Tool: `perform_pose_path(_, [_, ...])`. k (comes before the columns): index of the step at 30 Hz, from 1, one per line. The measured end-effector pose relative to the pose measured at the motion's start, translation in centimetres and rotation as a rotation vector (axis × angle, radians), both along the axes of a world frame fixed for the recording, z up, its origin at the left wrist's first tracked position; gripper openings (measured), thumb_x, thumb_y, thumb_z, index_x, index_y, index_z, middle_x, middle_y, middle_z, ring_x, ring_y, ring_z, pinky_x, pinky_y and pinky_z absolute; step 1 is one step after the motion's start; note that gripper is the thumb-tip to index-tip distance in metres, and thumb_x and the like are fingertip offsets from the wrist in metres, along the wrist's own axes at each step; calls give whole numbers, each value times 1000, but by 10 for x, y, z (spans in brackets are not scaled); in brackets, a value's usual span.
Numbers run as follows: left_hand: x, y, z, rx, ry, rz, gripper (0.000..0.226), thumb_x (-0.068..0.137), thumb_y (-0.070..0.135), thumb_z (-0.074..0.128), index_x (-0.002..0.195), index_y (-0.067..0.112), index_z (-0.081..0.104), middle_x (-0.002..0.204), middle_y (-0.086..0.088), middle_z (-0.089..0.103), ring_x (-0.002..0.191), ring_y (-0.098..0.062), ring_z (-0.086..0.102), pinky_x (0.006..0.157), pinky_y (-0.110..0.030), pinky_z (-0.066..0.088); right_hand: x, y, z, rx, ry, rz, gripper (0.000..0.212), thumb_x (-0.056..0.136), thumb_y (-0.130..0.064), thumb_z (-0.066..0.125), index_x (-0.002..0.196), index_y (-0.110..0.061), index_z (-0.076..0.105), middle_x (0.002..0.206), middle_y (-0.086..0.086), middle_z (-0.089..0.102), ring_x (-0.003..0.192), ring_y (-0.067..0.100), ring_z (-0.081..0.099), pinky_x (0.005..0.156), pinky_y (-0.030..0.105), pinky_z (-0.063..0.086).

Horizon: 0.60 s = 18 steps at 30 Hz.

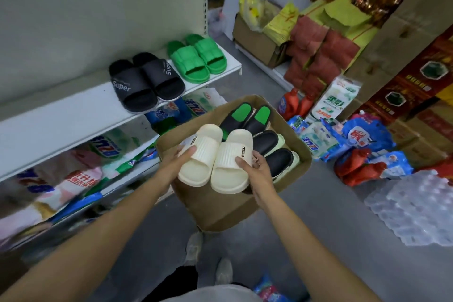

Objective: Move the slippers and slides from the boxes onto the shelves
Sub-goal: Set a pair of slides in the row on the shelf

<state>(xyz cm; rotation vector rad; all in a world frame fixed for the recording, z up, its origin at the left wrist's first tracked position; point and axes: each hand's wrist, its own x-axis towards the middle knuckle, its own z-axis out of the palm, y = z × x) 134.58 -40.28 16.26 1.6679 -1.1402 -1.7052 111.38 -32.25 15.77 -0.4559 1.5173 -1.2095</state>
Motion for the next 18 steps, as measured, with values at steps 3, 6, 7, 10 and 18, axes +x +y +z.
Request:
perform_pose_path(3, [6, 8, 30, -130, 39, 134, 58, 85, 53, 71, 135, 27, 54, 130, 2, 62, 108, -15, 65, 91, -35, 55, 3, -22, 31, -124, 29, 93, 68, 78, -20, 84, 135, -24, 48, 126, 5, 66, 111, 21, 66, 97, 44, 54])
perform_pose_path(6, [19, 14, 57, -265, 50, 255, 58, 92, 40, 69, 145, 27, 47, 124, 9, 58, 104, -9, 63, 84, -25, 54, 14, -43, 60, -201, 82, 205, 70, 73, -29, 87, 133, -29, 51, 124, 4, 68, 110, 20, 68, 96, 44, 55])
perform_pose_path(7, [25, 16, 64, -310, 40, 274, 55, 93, 38, 68, 143, 26, 48, 119, 13, 58, 101, -4, 62, 79, -18, 52, 21, -49, 68, -227, 94, 237, 73, 68, -35, 89, 132, -31, 53, 123, 3, 69, 110, 20, 68, 97, 45, 55])
perform_pose_path(10, [52, 22, 78, -391, 57, 330, 64, 82, 53, 74, 138, 29, 54, 126, 14, 61, 111, -8, 63, 85, -21, 53, 46, -67, 86, -291, 101, 314, 65, 70, -31, 88, 126, -32, 56, 127, 2, 67, 113, 18, 66, 101, 43, 52])
perform_pose_path(18, [140, 12, 88, -407, -3, 525, 57, 92, 34, 70, 144, 25, 48, 130, 2, 57, 99, 3, 58, 69, -11, 47, 139, -115, 102, -366, 147, 516, 60, 80, -16, 81, 133, -24, 54, 125, 1, 67, 112, 15, 66, 95, 39, 56])
